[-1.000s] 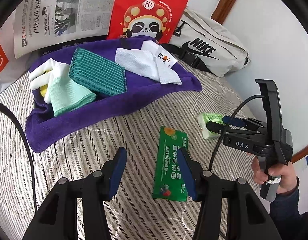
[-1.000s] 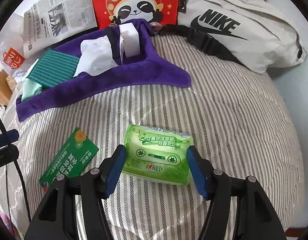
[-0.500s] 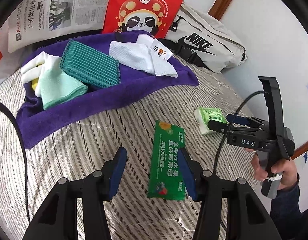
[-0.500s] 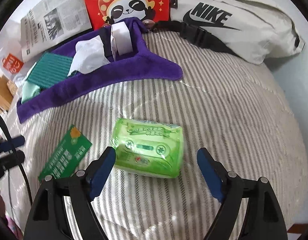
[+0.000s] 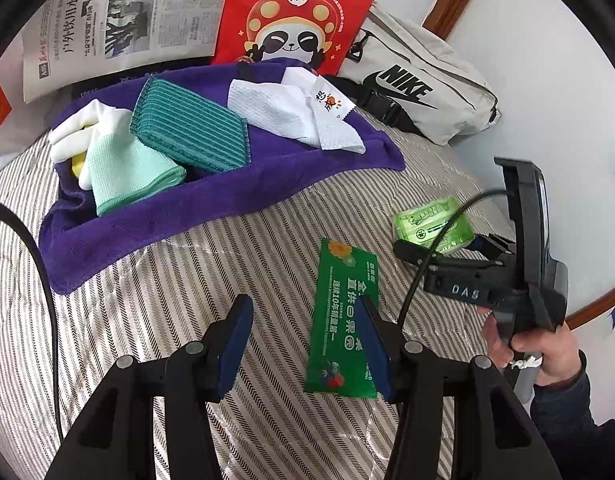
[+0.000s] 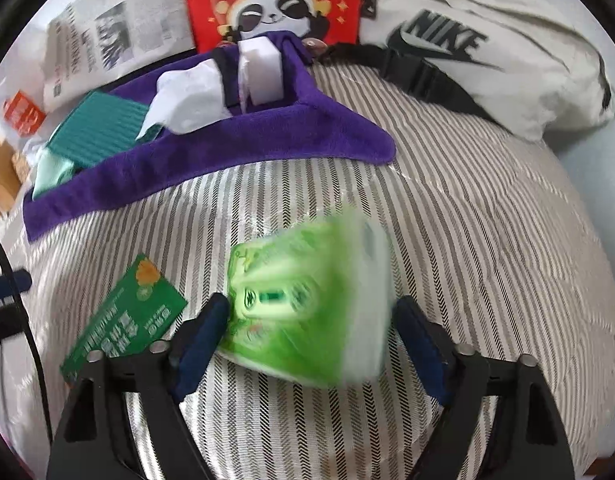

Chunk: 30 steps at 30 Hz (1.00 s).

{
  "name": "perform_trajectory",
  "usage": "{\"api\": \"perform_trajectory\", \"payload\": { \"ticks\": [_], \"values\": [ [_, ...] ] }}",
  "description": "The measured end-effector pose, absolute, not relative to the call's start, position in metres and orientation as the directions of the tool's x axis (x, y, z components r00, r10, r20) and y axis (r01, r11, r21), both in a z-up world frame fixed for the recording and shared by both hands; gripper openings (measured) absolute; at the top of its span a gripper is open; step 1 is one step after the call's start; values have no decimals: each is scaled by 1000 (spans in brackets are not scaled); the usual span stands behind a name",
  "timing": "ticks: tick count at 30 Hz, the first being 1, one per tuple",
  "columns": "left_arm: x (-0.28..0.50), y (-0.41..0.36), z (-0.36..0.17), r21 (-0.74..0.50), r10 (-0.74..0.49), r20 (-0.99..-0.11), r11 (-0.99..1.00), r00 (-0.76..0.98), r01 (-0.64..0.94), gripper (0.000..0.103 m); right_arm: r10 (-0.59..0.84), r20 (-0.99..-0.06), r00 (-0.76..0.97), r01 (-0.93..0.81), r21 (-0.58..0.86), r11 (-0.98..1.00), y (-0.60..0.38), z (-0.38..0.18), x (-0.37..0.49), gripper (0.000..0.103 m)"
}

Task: Organize soft objects
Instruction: 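Move the right gripper to the green tissue pack and grasp it, then lift the green tissue pack with the right gripper while the left grasps the green snack packet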

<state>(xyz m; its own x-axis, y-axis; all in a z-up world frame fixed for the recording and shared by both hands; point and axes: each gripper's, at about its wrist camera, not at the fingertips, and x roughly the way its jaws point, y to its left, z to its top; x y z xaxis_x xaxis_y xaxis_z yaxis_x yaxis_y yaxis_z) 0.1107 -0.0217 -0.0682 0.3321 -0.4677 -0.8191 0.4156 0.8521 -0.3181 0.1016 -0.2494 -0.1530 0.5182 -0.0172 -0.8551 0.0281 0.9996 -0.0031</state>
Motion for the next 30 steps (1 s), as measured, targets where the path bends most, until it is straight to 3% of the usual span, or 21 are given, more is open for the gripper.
{"api": "perform_trajectory", "payload": {
  "ticks": [1, 3, 13, 22, 30],
  "values": [
    [110, -22, -70, -318, -467, -821, 852, 330, 415, 50, -9, -847, 532, 2, -10, 1000, -247, -151, 100, 48],
    [111, -23, -75, -314, -458, -829, 856, 321, 412, 50, -9, -846, 533, 1, -10, 1000, -250, -147, 99, 17],
    [110, -32, -93, -314, -450, -846, 854, 287, 414, 50, 167, -830, 532, -40, 172, 984, -281, -143, 98, 16],
    [107, -49, -99, -306, -462, -848, 827, 261, 471, 50, 127, -817, 562, -2, 152, 988, -311, -127, 85, 16],
    [90, -80, -105, -165, -382, -873, 816, 303, 554, 66, 117, -813, 571, 9, 148, 989, -327, -123, 74, 16]
  ]
}}
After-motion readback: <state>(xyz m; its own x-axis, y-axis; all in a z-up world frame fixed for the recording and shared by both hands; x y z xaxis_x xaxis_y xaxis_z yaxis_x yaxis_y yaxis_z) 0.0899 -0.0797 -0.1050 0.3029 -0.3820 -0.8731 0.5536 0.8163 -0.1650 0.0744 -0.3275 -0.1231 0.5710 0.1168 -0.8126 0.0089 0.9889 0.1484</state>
